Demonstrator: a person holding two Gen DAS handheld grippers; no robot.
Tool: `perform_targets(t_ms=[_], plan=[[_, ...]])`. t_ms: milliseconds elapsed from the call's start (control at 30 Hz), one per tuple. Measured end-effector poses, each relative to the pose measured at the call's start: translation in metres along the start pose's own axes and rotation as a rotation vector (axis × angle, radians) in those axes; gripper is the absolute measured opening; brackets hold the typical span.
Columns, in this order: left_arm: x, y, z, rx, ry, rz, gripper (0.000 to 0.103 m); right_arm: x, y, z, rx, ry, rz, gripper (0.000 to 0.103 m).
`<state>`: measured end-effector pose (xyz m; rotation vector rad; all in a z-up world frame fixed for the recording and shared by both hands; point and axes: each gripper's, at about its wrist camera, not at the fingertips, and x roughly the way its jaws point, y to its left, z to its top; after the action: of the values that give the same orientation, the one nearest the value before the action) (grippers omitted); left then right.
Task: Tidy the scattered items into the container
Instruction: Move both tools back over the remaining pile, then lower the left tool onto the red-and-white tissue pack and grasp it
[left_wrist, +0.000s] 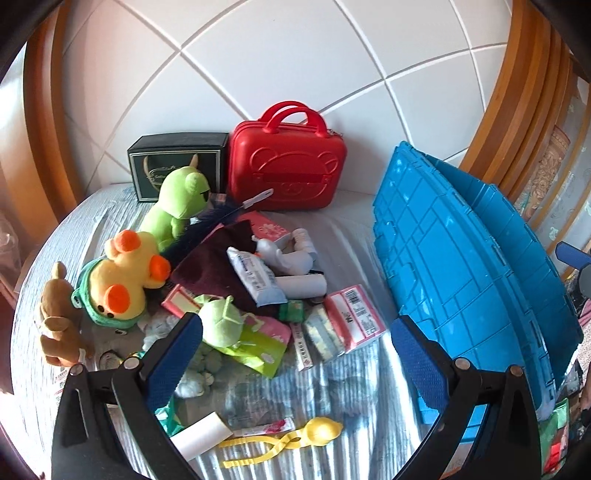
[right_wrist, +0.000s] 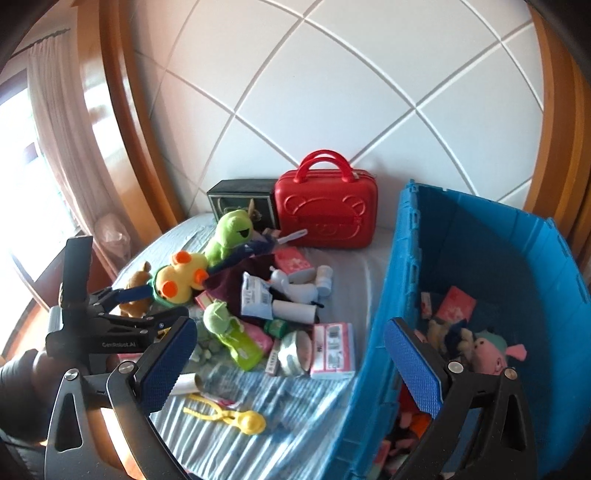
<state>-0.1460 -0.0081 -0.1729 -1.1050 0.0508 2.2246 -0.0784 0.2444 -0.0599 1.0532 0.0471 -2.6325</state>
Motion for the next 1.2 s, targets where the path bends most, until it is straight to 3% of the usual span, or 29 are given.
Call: perform_targets(t_ms=[700,933,1200], plan=[[0.012,0.247,-0.100,-0.164,0.192,0.262,0.103,0.152,0.149,-0.018,-0.075,0.173,0.071,0.103],[0.031,0.306,-0.127,-0.166,0.273,0.305,0.103,0.203,0.168,-0.043,-0.087,0.230,0.034,0.103],[0.048,0.358,-0.159,-0.250,0.353,0.317,0.103,0.256,0.183,-0.057,-0.078,0.315,0.011,0.103]])
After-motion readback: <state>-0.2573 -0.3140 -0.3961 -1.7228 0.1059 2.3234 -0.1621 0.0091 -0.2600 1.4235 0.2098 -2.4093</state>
